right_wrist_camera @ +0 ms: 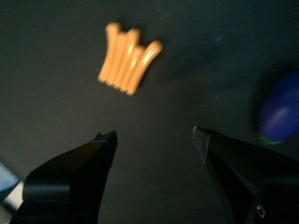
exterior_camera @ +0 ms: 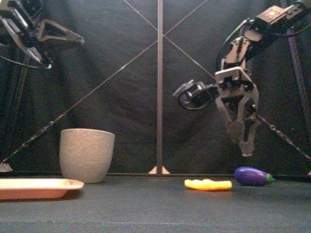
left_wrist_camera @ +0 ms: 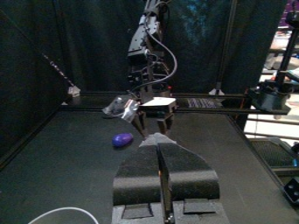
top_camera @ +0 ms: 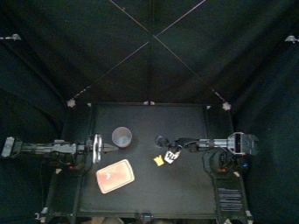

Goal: Pick the fries then place it in the grey bowl
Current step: Pick the fries

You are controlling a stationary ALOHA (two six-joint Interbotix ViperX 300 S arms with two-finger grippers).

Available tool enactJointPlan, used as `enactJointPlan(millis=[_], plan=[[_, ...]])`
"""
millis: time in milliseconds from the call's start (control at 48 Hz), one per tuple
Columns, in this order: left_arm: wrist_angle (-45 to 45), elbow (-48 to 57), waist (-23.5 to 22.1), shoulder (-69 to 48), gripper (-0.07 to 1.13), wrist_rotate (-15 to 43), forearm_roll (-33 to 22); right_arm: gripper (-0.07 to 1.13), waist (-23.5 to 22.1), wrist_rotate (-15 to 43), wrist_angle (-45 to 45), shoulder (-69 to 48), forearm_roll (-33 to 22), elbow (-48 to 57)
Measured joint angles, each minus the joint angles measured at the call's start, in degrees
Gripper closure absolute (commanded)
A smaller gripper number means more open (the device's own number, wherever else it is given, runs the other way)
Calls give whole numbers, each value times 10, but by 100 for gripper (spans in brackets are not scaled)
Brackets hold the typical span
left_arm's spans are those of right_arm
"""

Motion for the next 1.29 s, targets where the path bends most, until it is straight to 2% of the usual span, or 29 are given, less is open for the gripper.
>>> enactJointPlan(millis=[146,250,354,458,1021,1125,1292], plan=[[0,4,1,1,104,-1,0,4,48,134,-53,10,-101,-4],[0,4,0,1,104,-2,0,4,81,227,-89,26,-149,1],[-1,5,1,0,104,-1,0,4,102,284,-118,46,-172,4],[-1,10,2,0,104,-1,0,4,111,317,-133,64,-185,5],[-1,23,20,1,104,-1,1,6,105,322,-168,114,-168,0],[-1,25,22,1,104,-1,0,14,104,322,-169,120,-167,-4],[-1,27,23,-4,104,-1,0,36,98,322,-168,125,-167,-7]])
